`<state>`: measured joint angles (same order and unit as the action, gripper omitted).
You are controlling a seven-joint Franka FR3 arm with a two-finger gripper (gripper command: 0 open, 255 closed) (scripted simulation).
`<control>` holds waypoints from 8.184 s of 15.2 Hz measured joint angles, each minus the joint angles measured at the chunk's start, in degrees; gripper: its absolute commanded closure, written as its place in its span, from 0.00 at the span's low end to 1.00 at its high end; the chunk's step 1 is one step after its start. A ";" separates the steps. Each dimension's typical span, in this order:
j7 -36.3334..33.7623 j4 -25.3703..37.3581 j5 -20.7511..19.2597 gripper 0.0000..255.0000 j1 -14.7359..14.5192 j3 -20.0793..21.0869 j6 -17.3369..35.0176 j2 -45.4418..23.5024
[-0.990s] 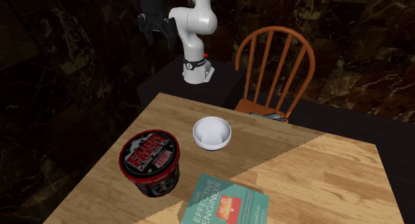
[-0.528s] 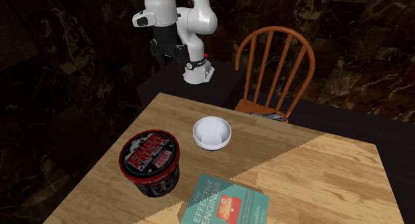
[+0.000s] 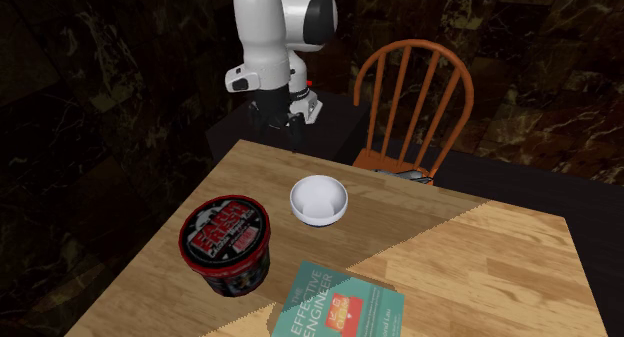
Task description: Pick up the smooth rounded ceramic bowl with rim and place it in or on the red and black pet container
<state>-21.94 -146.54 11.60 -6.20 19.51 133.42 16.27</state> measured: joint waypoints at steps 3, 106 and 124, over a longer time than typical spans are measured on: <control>-3.16 1.75 -1.53 0.00 0.07 2.12 5.34 -6.91; 3.71 49.15 -10.87 1.00 6.58 -5.30 -19.35 -31.07; 3.76 46.26 -11.13 0.00 6.53 -5.41 -15.21 -32.28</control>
<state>-18.18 -100.28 0.47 0.33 14.11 118.20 -16.02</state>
